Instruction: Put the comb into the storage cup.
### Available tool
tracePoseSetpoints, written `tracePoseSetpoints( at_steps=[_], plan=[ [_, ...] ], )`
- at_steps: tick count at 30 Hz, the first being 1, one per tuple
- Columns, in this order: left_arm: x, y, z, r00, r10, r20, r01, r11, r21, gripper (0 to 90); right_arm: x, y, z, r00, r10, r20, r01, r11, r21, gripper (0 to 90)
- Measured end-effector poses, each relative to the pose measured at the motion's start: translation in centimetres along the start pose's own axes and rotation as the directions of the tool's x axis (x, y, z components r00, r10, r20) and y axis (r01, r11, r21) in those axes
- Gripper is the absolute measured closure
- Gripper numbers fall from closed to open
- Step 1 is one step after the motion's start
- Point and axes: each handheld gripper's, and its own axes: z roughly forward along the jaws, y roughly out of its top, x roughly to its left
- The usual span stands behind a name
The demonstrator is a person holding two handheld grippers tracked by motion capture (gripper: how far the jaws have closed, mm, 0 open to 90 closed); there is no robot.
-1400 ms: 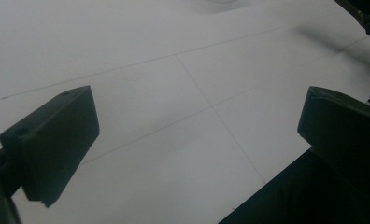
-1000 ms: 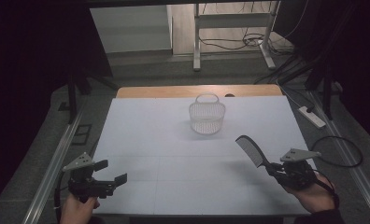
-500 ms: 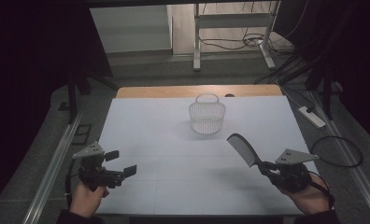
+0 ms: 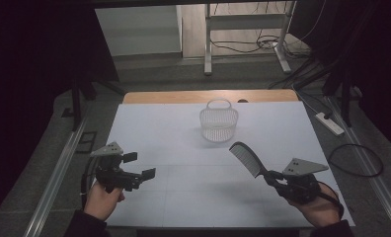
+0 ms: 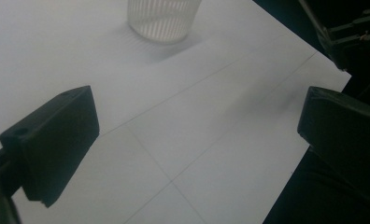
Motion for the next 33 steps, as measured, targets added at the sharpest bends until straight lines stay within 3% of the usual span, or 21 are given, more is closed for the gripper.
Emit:
tracePoseSetpoints(
  at_steps=[9, 33],
  plan=[
    [-0.6, 1.5, 1.7, 0.9996, 0.026, 0.007, -0.026, 0.9996, 0.014, 0.0, 1.3, 0.8, 0.3, 0.9989, -0.042, -0.022, 0.041, 0.9990, -0.019, 72.5],
    [-2.5, 5.4, 4.6, 0.9922, 0.068, 0.105, -0.073, 0.9962, 0.047, 0.0, 3.8, 2.0, 1.7, 0.9920, -0.123, -0.028, 0.122, 0.9915, -0.047, 72.5]
  ],
)
